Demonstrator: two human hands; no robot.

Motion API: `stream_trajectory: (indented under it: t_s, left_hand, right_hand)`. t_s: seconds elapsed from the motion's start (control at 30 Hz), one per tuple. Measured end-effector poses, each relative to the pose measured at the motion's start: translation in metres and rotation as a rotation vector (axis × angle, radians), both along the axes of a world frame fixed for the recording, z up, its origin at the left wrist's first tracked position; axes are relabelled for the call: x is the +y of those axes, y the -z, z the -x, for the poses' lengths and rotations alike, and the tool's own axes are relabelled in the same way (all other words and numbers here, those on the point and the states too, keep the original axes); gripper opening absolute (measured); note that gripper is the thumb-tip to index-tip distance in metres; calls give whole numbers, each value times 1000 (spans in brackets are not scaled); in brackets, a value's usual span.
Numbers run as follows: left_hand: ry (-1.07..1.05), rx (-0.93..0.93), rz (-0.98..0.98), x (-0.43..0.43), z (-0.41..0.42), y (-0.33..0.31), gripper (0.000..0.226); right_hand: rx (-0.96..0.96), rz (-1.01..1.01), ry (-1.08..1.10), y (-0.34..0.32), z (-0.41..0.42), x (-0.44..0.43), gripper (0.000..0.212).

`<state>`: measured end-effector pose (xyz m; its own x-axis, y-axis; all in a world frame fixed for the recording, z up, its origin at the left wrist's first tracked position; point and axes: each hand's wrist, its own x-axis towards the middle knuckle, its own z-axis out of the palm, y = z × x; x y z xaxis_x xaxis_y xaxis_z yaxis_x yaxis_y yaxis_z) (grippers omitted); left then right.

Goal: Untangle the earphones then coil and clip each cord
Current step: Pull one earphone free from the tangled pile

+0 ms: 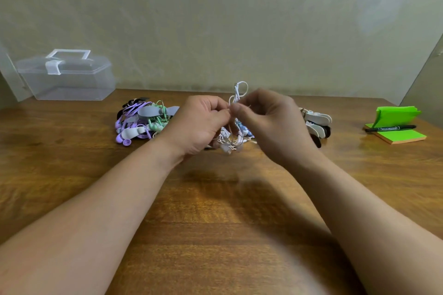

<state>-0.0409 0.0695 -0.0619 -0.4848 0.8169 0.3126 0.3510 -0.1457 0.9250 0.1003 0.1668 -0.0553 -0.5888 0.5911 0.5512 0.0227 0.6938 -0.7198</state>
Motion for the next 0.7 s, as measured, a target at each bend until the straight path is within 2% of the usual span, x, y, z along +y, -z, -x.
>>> stream_trajectory:
  t_s: [0.1, 0.2, 0.27, 0.37, 0.5, 0.57, 0.7]
  left_hand:
    - [-3, 115, 30, 0, -1, 4, 20]
    - [15, 165, 34, -2, -1, 4, 20]
    - [20, 184, 44, -2, -2, 3, 19]
    - [-11, 79, 23, 1, 0, 4, 18]
    - [-143, -98, 40, 6, 14, 11, 12]
    - [-227, 27, 105, 7, 20, 15, 14]
    - [-412, 428, 193, 7, 25, 20, 16]
  right_hand:
    - [-25, 109, 48, 4, 2, 5, 15]
    - [-32, 191, -9, 2, 0, 8, 9]
    - [-38, 343, -79, 2, -2, 10, 11]
    - [47, 639, -165, -4, -1, 12, 14]
    - [339, 1012, -308, -19, -6, 24, 24]
    - [411, 1135, -433, -24, -10, 28, 26]
    - [340, 1192, -655, -32, -20, 31, 22]
